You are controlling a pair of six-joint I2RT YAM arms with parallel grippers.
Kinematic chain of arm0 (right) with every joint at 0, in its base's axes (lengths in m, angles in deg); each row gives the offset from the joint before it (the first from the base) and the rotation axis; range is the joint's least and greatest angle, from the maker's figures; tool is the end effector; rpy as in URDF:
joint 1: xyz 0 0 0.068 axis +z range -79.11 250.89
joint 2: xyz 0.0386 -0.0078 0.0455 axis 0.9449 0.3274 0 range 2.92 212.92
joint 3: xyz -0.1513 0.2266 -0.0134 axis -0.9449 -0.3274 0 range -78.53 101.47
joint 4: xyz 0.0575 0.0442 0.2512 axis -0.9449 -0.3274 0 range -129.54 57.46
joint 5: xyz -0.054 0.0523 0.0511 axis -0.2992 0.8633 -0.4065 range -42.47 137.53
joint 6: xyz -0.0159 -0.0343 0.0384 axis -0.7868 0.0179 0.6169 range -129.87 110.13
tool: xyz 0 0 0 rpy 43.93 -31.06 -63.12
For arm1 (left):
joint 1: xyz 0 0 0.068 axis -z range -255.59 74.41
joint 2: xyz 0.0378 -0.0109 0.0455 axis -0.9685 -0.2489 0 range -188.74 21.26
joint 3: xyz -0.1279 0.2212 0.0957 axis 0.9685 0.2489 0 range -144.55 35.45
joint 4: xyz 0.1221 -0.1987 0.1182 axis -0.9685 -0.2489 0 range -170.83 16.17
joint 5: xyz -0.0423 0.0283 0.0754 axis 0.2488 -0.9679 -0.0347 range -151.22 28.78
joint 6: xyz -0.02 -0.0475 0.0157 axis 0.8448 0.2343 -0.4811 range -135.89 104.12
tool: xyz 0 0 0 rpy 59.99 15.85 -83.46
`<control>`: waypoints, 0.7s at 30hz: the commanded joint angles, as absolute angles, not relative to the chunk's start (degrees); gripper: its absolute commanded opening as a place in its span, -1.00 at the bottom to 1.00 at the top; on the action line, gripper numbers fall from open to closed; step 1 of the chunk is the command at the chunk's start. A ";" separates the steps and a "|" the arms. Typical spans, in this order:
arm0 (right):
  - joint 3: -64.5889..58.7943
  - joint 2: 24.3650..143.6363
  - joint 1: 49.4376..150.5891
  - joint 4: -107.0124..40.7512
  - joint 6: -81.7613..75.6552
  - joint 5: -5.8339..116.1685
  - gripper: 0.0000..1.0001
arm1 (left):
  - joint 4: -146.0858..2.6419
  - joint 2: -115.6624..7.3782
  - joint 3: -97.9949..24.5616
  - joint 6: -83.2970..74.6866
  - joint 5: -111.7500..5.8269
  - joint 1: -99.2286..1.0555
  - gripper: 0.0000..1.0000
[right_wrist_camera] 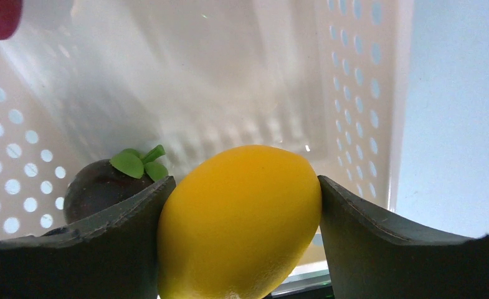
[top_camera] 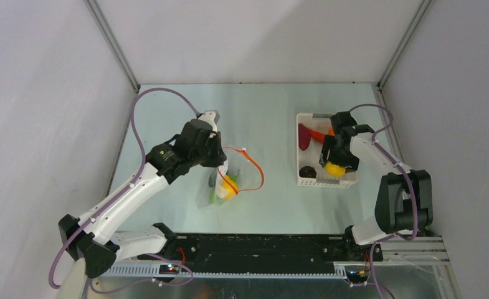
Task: Place the food in the zip-top bag and seal the zipper
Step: Pick up the fake fruit from the bin, then place the fake fruit in the zipper food storage bag.
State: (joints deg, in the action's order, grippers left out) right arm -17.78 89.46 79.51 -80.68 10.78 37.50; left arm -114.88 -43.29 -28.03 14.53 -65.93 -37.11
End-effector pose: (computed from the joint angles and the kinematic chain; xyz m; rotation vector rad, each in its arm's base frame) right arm 0.2788 0.0360 0.2197 0.3307 2.8044 -0.1391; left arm 0.1848 -0.1432 0.3339 0.1230 2.3564 -0.5124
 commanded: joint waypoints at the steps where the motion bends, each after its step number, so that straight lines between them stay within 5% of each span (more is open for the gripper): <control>1: -16.87 85.15 79.04 -78.39 11.77 35.46 -0.44 | -113.91 -42.31 -28.28 13.60 -65.76 -37.32 -1.00; 12: -16.52 66.69 81.31 -69.27 8.78 51.72 -0.51 | -113.94 -42.21 -28.27 13.66 -65.99 -37.27 -1.00; 21: -22.24 58.56 106.92 -43.11 11.04 68.69 -0.48 | -113.99 -42.58 -28.60 13.30 -64.96 -37.31 -1.00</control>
State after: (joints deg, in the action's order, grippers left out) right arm -19.46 57.75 98.94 -58.16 9.14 59.62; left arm -114.88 -43.29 -28.03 14.53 -65.93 -37.11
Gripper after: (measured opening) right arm 0.809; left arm 0.008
